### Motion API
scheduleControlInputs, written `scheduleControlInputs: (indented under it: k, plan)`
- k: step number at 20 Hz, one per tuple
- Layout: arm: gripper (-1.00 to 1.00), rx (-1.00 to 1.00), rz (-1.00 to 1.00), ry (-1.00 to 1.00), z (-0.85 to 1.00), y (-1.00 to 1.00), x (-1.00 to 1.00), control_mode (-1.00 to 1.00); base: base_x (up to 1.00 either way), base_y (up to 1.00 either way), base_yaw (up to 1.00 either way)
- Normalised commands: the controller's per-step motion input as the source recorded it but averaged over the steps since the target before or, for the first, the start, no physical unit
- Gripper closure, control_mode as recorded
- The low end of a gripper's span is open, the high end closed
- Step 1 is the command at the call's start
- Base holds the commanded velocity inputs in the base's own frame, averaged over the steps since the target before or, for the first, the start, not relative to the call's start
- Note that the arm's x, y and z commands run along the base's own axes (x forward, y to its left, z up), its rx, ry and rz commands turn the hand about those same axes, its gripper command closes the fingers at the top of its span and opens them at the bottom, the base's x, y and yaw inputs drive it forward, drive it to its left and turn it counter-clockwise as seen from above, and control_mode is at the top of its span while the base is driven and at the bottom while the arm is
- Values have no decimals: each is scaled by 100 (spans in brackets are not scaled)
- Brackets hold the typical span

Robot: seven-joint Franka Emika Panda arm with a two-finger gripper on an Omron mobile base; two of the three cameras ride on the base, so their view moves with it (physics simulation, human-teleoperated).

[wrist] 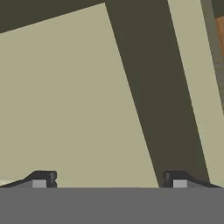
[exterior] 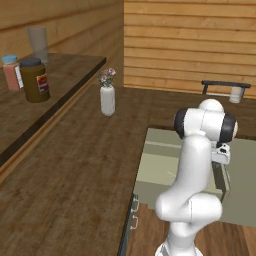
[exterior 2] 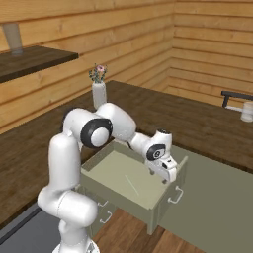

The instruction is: Take a straw from the drawer in front and place it inside the glass cup on the dining counter.

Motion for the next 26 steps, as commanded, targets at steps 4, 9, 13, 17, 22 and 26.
scheduleControlInputs:
  k: [4,9,13,17,22,26]
  plan:
    - [-100,0,3,-22,61,50,-32,-100,0,0,0]
    - [-100,0,9,-15,71,95,-5,-100,0,0,0]
    - [-100,0,12,-1,47,95,1,-100,0,0,0]
    - [-100,0,8,7,6,51,20,-100,0,0,0]
    - [-100,0,5,14,-5,14,22,-100,0,0,0]
    - [-100,0,4,15,-21,0,39,-100,0,0,0]
